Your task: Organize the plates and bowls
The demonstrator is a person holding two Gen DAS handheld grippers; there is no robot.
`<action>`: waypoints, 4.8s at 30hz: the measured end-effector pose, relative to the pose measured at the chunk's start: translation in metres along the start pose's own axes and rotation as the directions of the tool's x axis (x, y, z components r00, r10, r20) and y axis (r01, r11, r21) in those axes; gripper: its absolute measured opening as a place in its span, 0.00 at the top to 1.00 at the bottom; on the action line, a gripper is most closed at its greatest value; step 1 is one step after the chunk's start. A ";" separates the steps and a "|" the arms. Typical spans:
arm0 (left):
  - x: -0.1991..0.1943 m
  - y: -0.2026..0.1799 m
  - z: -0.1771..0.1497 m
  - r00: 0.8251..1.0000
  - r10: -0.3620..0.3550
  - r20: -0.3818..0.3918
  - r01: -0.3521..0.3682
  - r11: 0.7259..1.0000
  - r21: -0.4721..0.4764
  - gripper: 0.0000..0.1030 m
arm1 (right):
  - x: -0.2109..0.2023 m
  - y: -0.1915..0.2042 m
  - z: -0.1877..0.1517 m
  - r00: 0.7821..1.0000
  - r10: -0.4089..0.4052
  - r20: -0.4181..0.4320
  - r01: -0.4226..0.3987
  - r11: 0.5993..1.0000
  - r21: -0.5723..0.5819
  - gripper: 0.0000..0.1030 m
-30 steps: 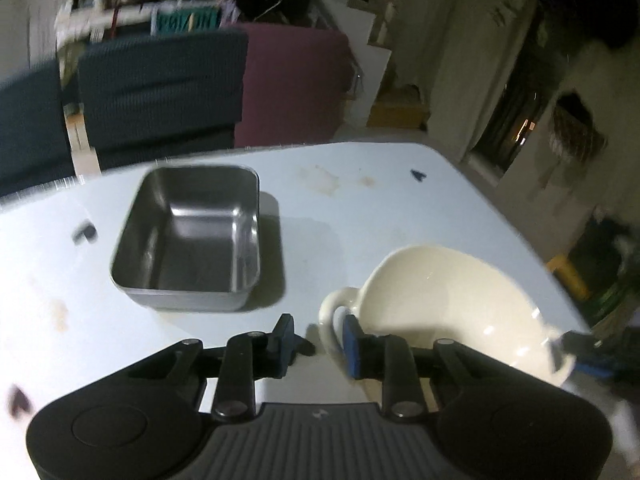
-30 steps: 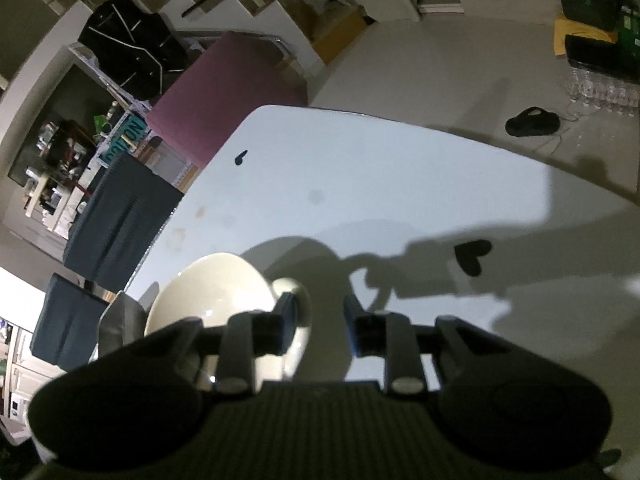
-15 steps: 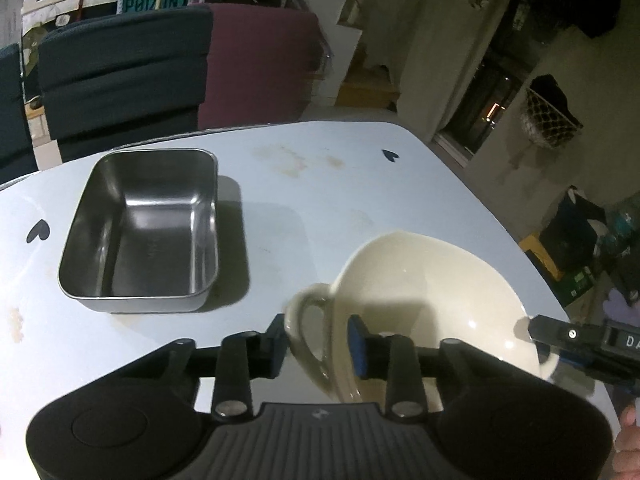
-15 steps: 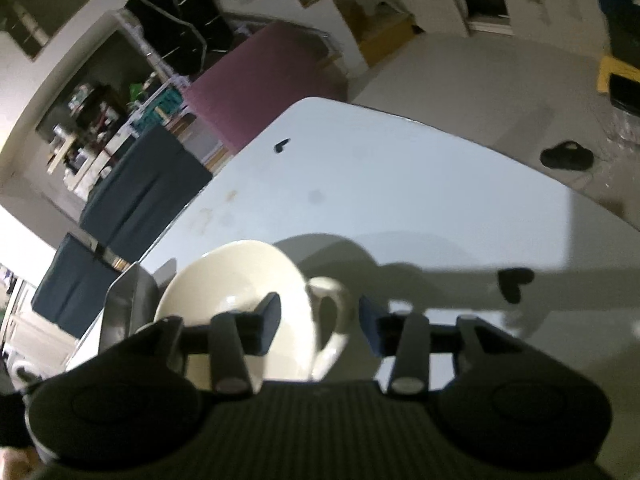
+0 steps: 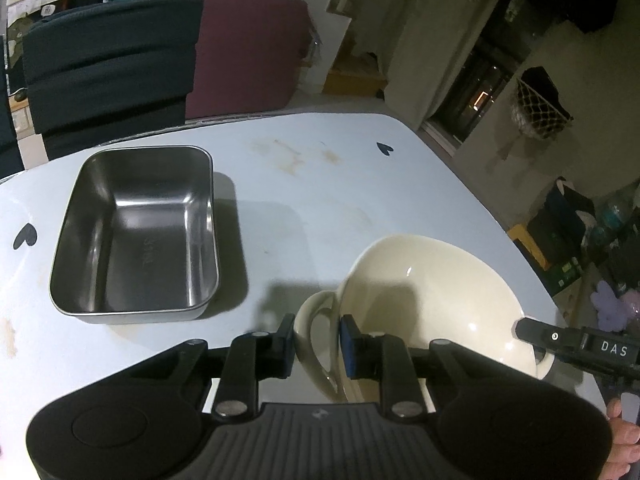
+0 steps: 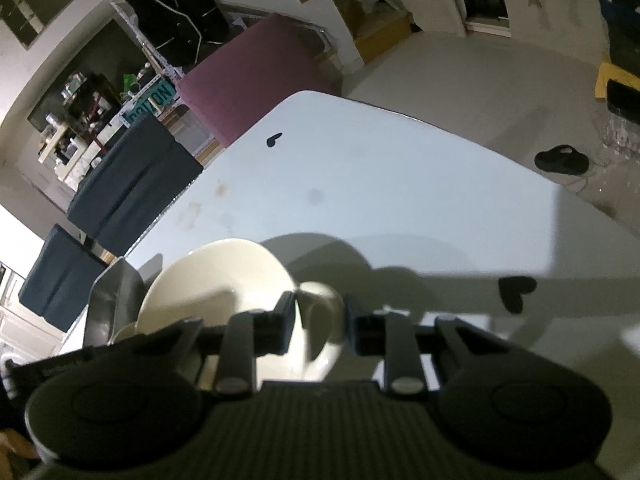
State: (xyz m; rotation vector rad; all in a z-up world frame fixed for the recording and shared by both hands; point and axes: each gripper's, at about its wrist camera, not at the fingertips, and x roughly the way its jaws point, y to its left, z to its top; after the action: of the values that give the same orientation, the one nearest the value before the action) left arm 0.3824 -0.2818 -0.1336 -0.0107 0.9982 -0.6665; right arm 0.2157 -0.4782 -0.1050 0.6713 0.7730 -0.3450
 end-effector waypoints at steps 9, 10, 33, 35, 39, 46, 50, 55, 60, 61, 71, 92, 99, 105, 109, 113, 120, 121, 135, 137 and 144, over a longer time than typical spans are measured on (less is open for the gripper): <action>0.001 0.001 0.000 1.000 -0.007 -0.007 0.007 1.000 -0.004 0.76 | 0.001 -0.001 0.000 0.999 0.003 -0.054 -0.006 0.999 -0.052 0.71; 0.001 0.001 0.000 1.000 -0.008 -0.008 0.008 1.000 -0.005 0.76 | 0.003 -0.001 0.000 0.998 0.003 -0.061 -0.006 0.999 -0.052 0.72; -0.014 -0.003 -0.005 1.000 0.001 0.020 0.000 0.999 -0.048 0.77 | -0.007 0.013 -0.004 0.998 -0.036 -0.045 0.031 0.993 -0.114 0.74; -0.023 -0.005 -0.006 0.999 0.002 0.033 0.000 0.999 -0.051 0.77 | -0.012 0.014 -0.005 0.999 -0.029 -0.034 0.025 0.992 -0.121 0.74; -0.047 -0.010 -0.008 0.998 0.012 0.062 -0.008 0.998 -0.058 0.77 | -0.029 0.018 -0.006 1.000 -0.007 -0.011 0.005 0.991 -0.137 0.74; -0.103 -0.008 -0.025 0.990 0.065 0.122 -0.054 0.994 -0.092 0.77 | -0.061 0.030 -0.021 0.999 0.052 0.013 -0.049 0.986 -0.159 0.74; -0.135 -0.001 -0.041 0.985 0.104 0.138 -0.087 0.989 -0.123 0.77 | -0.076 0.043 -0.035 0.996 0.086 0.007 -0.083 0.979 -0.189 0.74; -0.178 0.014 -0.066 0.975 0.157 0.155 -0.131 0.977 -0.165 0.77 | -0.090 0.055 -0.054 0.992 0.128 -0.011 -0.127 0.968 -0.215 0.74; -0.220 0.028 -0.092 0.963 0.202 0.178 -0.165 0.965 -0.203 0.77 | -0.106 0.070 -0.072 0.984 0.176 -0.039 -0.180 0.948 -0.262 0.74; -0.229 0.030 -0.098 0.960 0.212 0.185 -0.173 0.963 -0.209 0.77 | -0.108 0.071 -0.071 0.982 0.185 -0.043 -0.190 0.944 -0.271 0.74; -0.303 0.058 -0.166 0.930 0.305 0.204 -0.241 0.927 -0.287 0.77 | -0.125 0.097 -0.102 0.958 0.265 -0.108 -0.286 0.893 -0.347 0.74; -0.333 0.112 -0.274 0.943 0.301 0.139 -0.209 0.866 -0.455 0.78 | -0.112 0.112 -0.122 0.926 0.225 -0.303 -0.352 0.806 -0.476 0.74; -0.315 0.117 -0.278 0.958 0.277 0.078 -0.209 0.856 -0.473 0.77 | -0.104 0.104 -0.117 0.928 0.166 -0.335 -0.321 0.814 -0.485 0.75; -0.302 0.121 -0.281 0.966 0.257 0.036 -0.207 0.846 -0.491 0.77 | -0.102 0.104 -0.120 0.929 0.113 -0.353 -0.287 0.821 -0.493 0.75; -0.298 0.123 -0.281 0.968 0.249 0.028 -0.202 0.843 -0.498 0.77 | -0.103 0.107 -0.136 0.929 0.093 -0.358 -0.274 0.822 -0.498 0.75; -0.295 0.127 -0.281 0.970 0.242 0.026 -0.195 0.834 -0.516 0.77 | -0.100 0.113 -0.140 0.932 0.083 -0.353 -0.264 0.821 -0.506 0.75; -0.291 0.132 -0.282 0.969 0.245 0.018 -0.199 0.826 -0.527 0.76 | -0.091 0.124 -0.143 0.933 0.070 -0.354 -0.254 0.823 -0.508 0.75; -0.291 0.133 -0.282 0.969 0.245 0.016 -0.200 0.826 -0.528 0.76 | -0.090 0.124 -0.143 0.932 0.068 -0.355 -0.253 0.824 -0.506 0.75; -0.284 0.136 -0.282 0.969 0.248 -0.002 -0.209 0.815 -0.540 0.75 | -0.086 0.131 -0.147 0.935 0.053 -0.351 -0.240 0.822 -0.517 0.75; -0.283 0.137 -0.282 0.968 0.249 -0.003 -0.211 0.815 -0.540 0.74 | -0.086 0.131 -0.147 0.935 0.053 -0.350 -0.240 0.821 -0.517 0.75; -0.282 0.139 -0.281 0.967 0.253 -0.002 -0.214 0.815 -0.538 0.74 | -0.086 0.133 -0.147 0.937 0.054 -0.345 -0.239 0.819 -0.522 0.75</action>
State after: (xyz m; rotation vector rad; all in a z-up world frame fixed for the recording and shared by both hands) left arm 0.1327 0.0574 -0.1148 -0.3965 1.0711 -0.1406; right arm 0.1489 -0.2769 -0.0619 0.2233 1.0637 0.1480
